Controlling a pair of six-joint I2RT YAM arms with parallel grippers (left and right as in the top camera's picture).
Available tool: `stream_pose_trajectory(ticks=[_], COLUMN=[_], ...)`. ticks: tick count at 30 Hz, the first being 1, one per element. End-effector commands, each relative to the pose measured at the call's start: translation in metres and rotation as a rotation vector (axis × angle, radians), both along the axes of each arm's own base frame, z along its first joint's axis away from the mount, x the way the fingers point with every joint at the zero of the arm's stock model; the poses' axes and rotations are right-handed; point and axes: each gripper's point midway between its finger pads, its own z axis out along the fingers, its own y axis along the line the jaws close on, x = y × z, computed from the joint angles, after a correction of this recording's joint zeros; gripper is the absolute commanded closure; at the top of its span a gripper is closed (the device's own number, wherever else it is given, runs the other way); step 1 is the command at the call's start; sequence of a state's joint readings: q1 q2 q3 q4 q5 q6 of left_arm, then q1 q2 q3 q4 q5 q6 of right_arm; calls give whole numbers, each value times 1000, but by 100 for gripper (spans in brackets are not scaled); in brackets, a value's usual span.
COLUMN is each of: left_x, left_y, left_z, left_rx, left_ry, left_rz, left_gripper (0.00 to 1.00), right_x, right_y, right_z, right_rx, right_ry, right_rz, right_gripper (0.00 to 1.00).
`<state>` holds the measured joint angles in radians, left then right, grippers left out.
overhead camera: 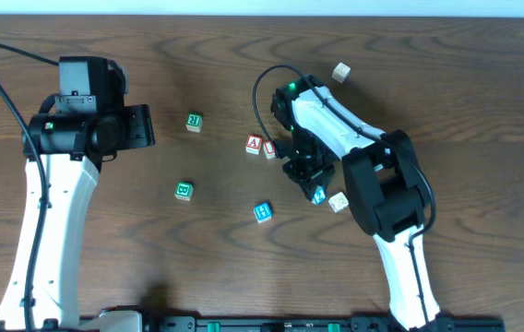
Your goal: Spell out Ai2
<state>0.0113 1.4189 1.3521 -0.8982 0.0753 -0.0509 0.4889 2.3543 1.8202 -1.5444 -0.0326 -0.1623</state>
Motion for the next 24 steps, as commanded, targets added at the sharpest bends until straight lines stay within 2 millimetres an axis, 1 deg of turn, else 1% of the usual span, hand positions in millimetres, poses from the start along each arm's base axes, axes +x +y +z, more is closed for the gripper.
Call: stream_pose_trajectory(ticks=[1,3,5,6,7,11,13,19,21,24], left_x=[-1,-1,-1,-1,-1,-2,-2,-2,-3,-3], left_y=[0,0,0,0,0,0,0,0,0,0], left_z=[-2,-2,-2,-2,-2,-2,-2,-2,-3,-3], left_rx=[0,0,0,0,0,0,0,0,0,0], left_ry=[8,7,7,7,7,9,10,12,13,15], left_rz=[-7,-7,-7,-7,-7,-7,-7,-7,-7,-7], left_gripper=[32,32,32,32,32,32,32,32,32,33], right_x=[11,12,13,14,15,18,19,24,27,30], right_y=[1,1,2,3,3,5,6,8,10,12], right_z=[-3,-4,-4,-5,-6,-7,-8,-10,-12,-13], right_rx=[-16,-14,-11,-9,-6,2,6,17,23,30], right_ry=[-53,-58,-62,-66,-72,-85,-92,-112,-125,-142], right_rz=[-8,-8,-8,-8,-8,-9,-9,-10,-11,-22], right_gripper=[99,84,80,72,68,59,51,52,46,44])
